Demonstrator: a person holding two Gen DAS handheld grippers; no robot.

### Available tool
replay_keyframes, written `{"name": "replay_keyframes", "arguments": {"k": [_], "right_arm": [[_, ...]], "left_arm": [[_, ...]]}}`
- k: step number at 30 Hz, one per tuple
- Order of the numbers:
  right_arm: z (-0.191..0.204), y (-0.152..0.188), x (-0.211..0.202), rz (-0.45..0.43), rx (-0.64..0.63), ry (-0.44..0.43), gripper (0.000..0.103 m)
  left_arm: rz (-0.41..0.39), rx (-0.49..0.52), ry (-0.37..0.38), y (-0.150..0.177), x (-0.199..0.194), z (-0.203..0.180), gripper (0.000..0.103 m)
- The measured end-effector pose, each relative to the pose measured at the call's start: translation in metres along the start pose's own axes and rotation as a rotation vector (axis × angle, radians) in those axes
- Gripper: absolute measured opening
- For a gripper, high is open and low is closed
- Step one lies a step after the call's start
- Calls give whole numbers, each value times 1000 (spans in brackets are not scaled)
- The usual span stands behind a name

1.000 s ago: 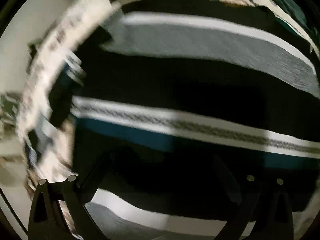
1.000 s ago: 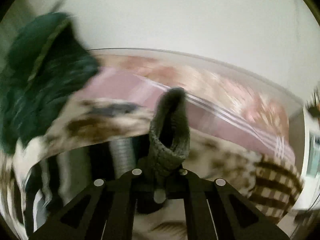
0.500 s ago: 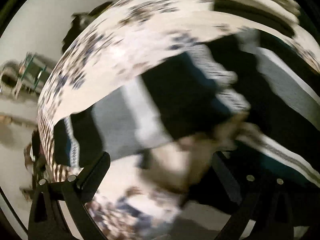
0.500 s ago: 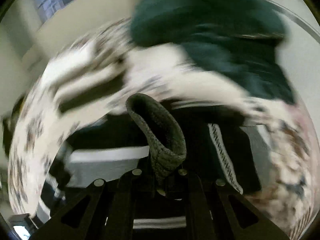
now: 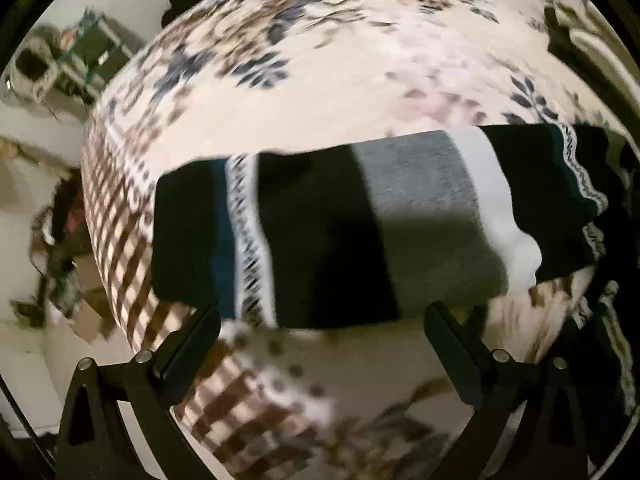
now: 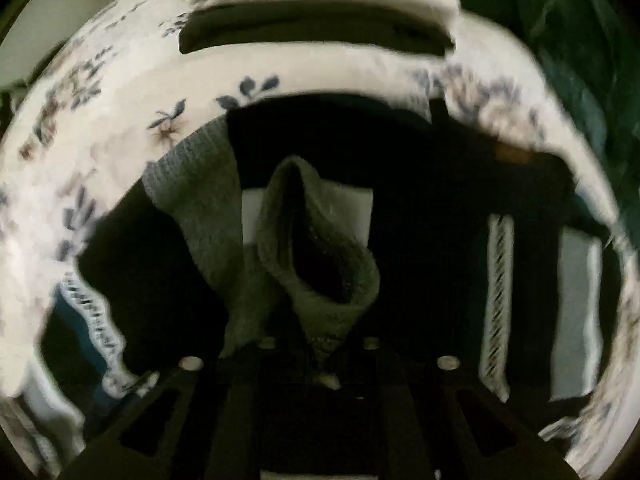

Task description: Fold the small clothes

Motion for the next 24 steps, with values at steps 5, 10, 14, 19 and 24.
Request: {"name": "replay_keyframes", "arguments": {"k": [5, 10, 14, 19, 24], "right_arm": [[-51, 35, -40, -31, 123, -22, 88], [-121, 70, -66, -5, 216, 63, 88], [-160, 94, -75, 27, 273, 107, 88], [-182, 115, -69, 83, 304, 251, 88], [-189, 113, -58, 118, 301, 308, 99]], "left_arm": [[125, -129, 115, 19, 13, 36, 103], [264, -511, 373, 11, 51, 61, 103], [190, -806, 395, -21, 72, 101, 97], [74, -767, 297, -68, 58, 112, 11], [-69, -496, 205, -116, 14, 76, 10]]}}
Point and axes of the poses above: each gripper's, at about its wrist camera, not at the fingertips, and x roughly the way its jaws point, z to its left, y to its underside, the point moved 9 cm from there along x, roughly the way its jaws point, and after that the axes turned 1 degree about -x, right-handed, at the moved point
